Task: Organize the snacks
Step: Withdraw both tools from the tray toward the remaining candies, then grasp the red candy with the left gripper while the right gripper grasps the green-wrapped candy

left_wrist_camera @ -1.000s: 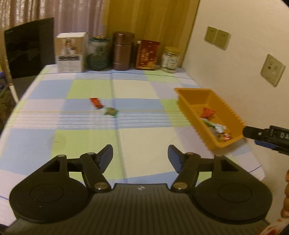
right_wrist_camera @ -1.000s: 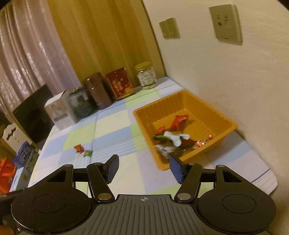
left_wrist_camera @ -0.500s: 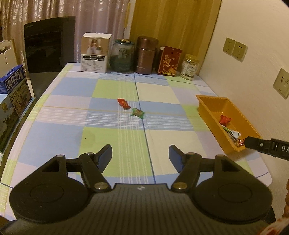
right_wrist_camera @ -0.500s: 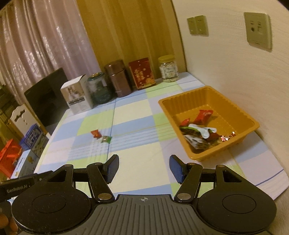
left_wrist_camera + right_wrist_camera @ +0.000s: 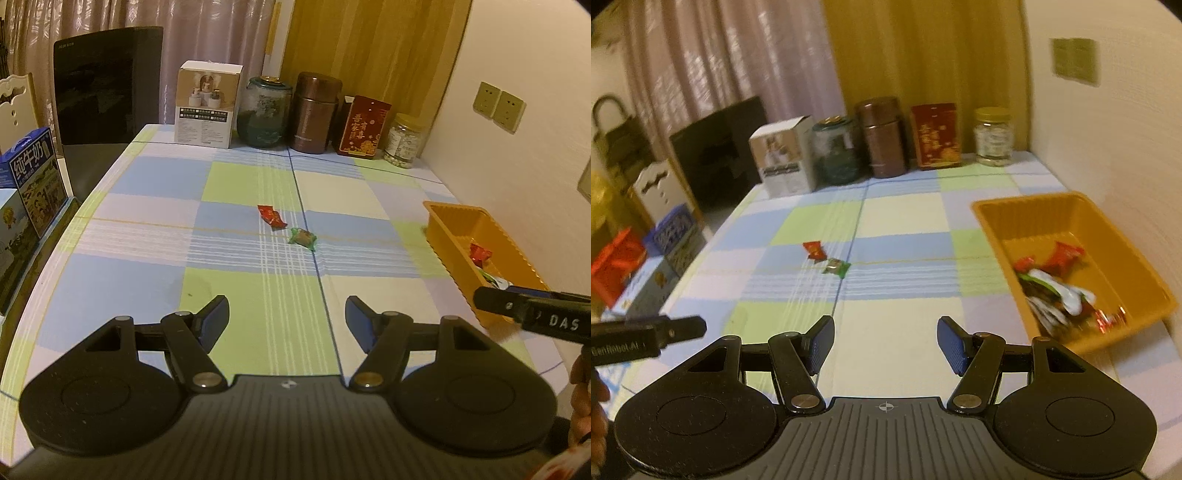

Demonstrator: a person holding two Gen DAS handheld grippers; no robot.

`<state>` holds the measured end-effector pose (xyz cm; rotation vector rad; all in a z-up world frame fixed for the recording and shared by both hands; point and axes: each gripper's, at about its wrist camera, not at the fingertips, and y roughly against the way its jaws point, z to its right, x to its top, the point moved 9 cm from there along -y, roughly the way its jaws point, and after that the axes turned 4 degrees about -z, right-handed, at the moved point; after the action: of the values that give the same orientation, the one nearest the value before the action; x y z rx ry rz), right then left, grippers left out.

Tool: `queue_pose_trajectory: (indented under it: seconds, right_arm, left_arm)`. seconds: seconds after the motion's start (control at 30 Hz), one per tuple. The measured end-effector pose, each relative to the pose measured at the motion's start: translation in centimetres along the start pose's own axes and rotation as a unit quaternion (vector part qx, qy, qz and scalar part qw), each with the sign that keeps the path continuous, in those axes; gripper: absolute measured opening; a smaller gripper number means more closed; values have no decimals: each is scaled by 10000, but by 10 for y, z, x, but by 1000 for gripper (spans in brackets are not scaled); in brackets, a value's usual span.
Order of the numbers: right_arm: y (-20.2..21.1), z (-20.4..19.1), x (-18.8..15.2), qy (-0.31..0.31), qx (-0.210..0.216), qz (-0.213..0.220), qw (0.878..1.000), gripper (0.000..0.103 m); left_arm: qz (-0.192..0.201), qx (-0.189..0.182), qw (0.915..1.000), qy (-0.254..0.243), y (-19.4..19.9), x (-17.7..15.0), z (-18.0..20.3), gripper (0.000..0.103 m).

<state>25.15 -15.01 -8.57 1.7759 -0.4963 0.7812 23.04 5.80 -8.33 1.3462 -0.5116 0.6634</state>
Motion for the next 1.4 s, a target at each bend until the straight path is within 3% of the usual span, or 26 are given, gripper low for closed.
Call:
queue_pose_trajectory:
  seconds: [0.3,0.77,1.0,1.13,1.4]
  right_arm:
    - [-74,-23,10,719,240,-162,9970,62]
    - [-178,-37,28,1046,584,-215,9926,62]
    - [-212,-36,37,1055,664,-272,9918,62]
    - [-227,-42,42,1428,658,-191,9874,62]
    - [-256,-59,46,2211,648,-55,9731,61]
  left_arm:
    - [-68,58,9998,-194,-54,29,-24,66]
    - [-201,158,9989,-396,-143,48,-61,66]
    - [-188,22,9995,-240,-164,54,-71,66]
    - [-86,26,9993,-362,-170,63,-71,71]
    - [-137,33,9998,-132,-186,69,-83,72]
